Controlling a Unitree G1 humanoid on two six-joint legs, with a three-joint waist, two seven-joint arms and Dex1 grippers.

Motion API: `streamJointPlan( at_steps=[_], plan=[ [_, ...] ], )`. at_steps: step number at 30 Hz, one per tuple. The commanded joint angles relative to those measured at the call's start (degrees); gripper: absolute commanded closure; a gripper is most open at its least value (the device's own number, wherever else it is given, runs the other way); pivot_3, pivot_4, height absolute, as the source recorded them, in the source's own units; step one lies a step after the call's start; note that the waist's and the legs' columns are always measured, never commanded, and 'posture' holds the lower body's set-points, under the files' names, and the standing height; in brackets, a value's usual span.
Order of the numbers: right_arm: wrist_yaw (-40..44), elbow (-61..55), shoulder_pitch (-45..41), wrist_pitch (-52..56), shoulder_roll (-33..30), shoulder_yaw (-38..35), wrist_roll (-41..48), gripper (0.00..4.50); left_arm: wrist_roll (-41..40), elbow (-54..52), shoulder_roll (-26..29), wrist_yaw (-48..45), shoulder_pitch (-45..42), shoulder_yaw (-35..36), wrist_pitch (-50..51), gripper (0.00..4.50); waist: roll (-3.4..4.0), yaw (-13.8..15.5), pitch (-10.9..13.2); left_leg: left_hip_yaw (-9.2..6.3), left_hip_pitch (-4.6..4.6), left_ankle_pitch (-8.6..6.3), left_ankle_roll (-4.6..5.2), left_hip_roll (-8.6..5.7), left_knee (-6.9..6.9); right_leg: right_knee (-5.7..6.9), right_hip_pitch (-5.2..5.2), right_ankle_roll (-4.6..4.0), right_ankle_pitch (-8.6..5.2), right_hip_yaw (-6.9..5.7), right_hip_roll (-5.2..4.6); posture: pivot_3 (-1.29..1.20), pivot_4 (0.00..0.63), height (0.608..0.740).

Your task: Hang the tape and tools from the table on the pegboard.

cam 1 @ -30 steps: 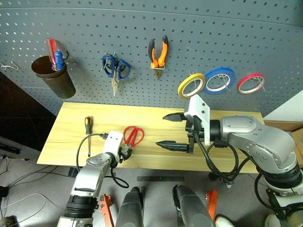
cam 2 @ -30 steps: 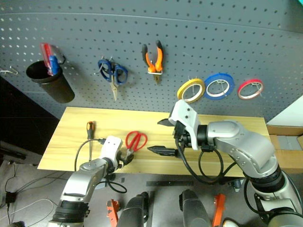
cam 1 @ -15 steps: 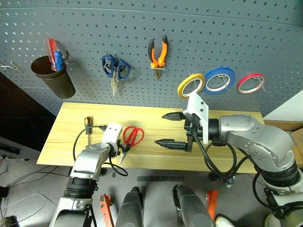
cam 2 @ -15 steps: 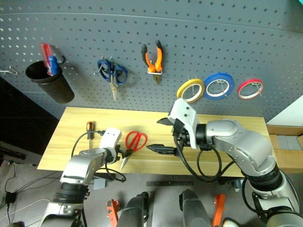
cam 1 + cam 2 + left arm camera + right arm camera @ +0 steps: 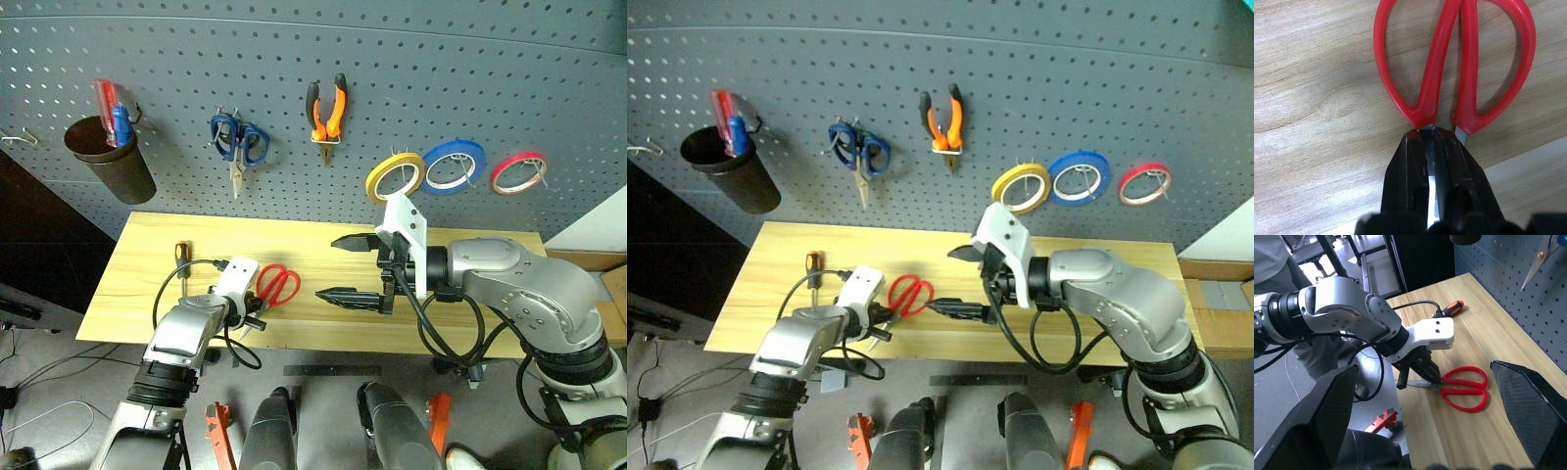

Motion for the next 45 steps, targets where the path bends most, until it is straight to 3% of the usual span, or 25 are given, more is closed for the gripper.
streamJointPlan(
  at_steps=[1, 7, 15, 19, 23, 25, 27, 29, 35, 45],
  plan=[
    [-0.27, -1.29, -0.24, 0.32, 0.33, -2.14, 1.20, 0.00, 0.71, 1.76, 1.01, -0.03, 0.51, -0.45, -1.23, 4.48, 0.00, 0.00, 0.00, 0.00, 0.00, 0.00, 0.00, 0.00, 0.00, 0.00, 0.00, 0.00, 0.00, 0.00, 0.00, -0.11, 0.280, 0.740],
    [-0.70, -1.47, -0.15, 0.76, 0.46, -2.61, 1.60, 0.00, 0.81, 1.27, 2.05, -0.30, 1.72, 0.57, -7.64, 4.48, 0.00, -0.01, 0.00, 0.01, 0.00, 0.00, 0.00, 0.01, 0.00, 0.00, -0.01, 0.00, 0.00, 0.01, 0.00, -0.11, 0.277, 0.740],
    [-1.14, -2.93, -0.31, 1.03, -0.26, -3.79, 1.98, 0.00, -2.24, -12.23, 1.93, -0.47, 13.59, 6.55, -16.93, 4.48, 0.00, -0.06, 0.01, 0.05, -0.02, 0.00, 0.00, 0.08, -0.06, -0.04, -0.05, -0.01, 0.00, 0.05, -0.11, -0.12, 0.282, 0.740],
    [-0.72, -3.91, -0.36, -0.61, -0.94, -3.73, 0.89, 0.00, -2.93, -20.34, 0.76, 0.52, 21.70, 11.80, -28.62, 4.48, 0.00, -0.05, 0.01, 0.07, -0.01, -0.01, 0.01, 0.10, -0.05, -0.06, -0.04, -0.01, 0.00, 0.08, -0.17, -0.12, 0.280, 0.740],
    [-0.02, -4.40, -0.31, -2.14, -1.64, -3.62, 0.07, 0.00, -2.65, -22.41, -1.46, 2.73, 23.77, 14.72, -36.36, 4.48, 0.01, 0.17, 0.01, 0.03, -0.02, 0.00, 0.01, 0.09, -0.06, -0.06, -0.03, -0.01, 0.00, 0.02, -0.17, -0.11, 0.279, 0.740],
    [0.53, -4.73, -0.52, -3.08, -2.03, -3.61, -0.11, 0.00, 0.29, -24.85, -0.93, 4.02, 25.84, 16.67, -46.75, 4.48, -0.02, 0.11, 0.01, 0.03, -0.01, 0.00, 0.01, 0.04, -0.04, -0.06, 0.00, 0.00, 0.00, 0.03, -0.17, -0.11, 0.279, 0.740],
    [1.13, -4.80, -0.68, -3.77, -2.46, -3.79, -0.12, 0.00, 0.94, -26.25, -1.53, 5.80, 26.83, 18.32, -50.37, 4.48, -0.01, 0.11, 0.01, 0.07, -0.01, -0.01, 0.02, 0.06, -0.05, -0.10, -0.01, 0.00, 0.00, 0.06, -0.18, -0.10, 0.277, 0.740],
    [1.71, -4.32, -1.52, -4.47, -2.68, -3.83, -0.17, 0.00, 1.84, -27.52, -1.09, 6.41, 26.85, 19.28, -54.11, 4.48, -0.01, 0.11, 0.01, 0.07, -0.01, -0.02, 0.02, 0.06, -0.07, -0.09, -0.02, 0.00, 0.00, 0.05, -0.17, -0.10, 0.277, 0.740],
    [3.85, -1.64, -4.15, -6.22, -3.04, -3.60, -0.96, 0.00, 0.34, -28.86, -1.49, 9.01, 21.04, 21.38, -53.09, 4.48, -0.02, 0.12, 0.01, 0.06, -0.01, -0.01, 0.03, -0.02, -0.02, -0.07, 0.00, 0.00, 0.01, 0.02, -0.10, -0.08, 0.270, 0.740],
    [4.74, 1.26, -6.57, -7.79, -1.80, -2.62, -3.00, 0.00, 0.64, -21.15, -0.81, 7.40, 8.18, 18.13, -54.40, 4.48, -0.02, 0.18, 0.01, 0.06, -0.02, -0.01, 0.02, -0.03, -0.04, -0.07, -0.02, 0.00, 0.01, -0.01, -0.08, -0.10, 0.269, 0.740]
  ],
)
